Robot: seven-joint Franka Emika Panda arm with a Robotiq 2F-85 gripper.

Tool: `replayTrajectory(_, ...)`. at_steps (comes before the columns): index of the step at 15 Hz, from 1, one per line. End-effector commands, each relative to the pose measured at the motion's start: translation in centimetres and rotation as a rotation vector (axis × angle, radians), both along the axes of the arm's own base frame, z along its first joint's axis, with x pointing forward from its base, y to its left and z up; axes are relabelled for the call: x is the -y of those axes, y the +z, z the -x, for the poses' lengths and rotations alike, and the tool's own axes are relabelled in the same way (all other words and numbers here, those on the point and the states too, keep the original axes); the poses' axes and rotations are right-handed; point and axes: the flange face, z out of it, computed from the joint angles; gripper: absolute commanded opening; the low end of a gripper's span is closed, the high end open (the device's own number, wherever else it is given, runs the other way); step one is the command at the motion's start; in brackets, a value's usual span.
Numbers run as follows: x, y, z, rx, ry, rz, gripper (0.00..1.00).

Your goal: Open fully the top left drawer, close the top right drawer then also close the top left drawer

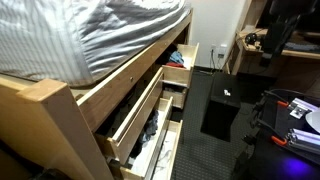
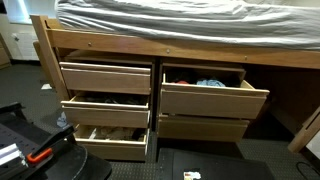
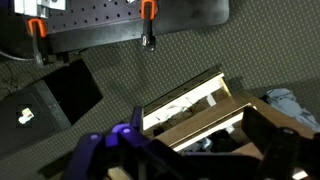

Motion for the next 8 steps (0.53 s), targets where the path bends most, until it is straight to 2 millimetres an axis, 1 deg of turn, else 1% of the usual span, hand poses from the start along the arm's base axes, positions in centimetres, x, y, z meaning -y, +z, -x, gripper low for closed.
replayTrajectory(1, 0.4, -1.8, 0.6, -0.005, -0.052, 0.019, 1.0)
replayTrajectory(2, 0.7, -2.9, 1.1, -0.012, -0.089, 0.036, 1.0)
replayTrajectory(4, 0.6, -3.0, 1.1, -0.01, -0.116, 0.042, 1.0)
replayTrajectory(5, 0.3, -3.0, 0.4, 0.033, -0.167, 0.043, 1.0)
replayTrajectory(6, 0.0, -3.8, -0.6, 0.036, -0.266, -0.021, 1.0)
replayTrajectory(8, -1.2, -6.1, -1.9, 0.042, -0.372, -0.076, 1.0)
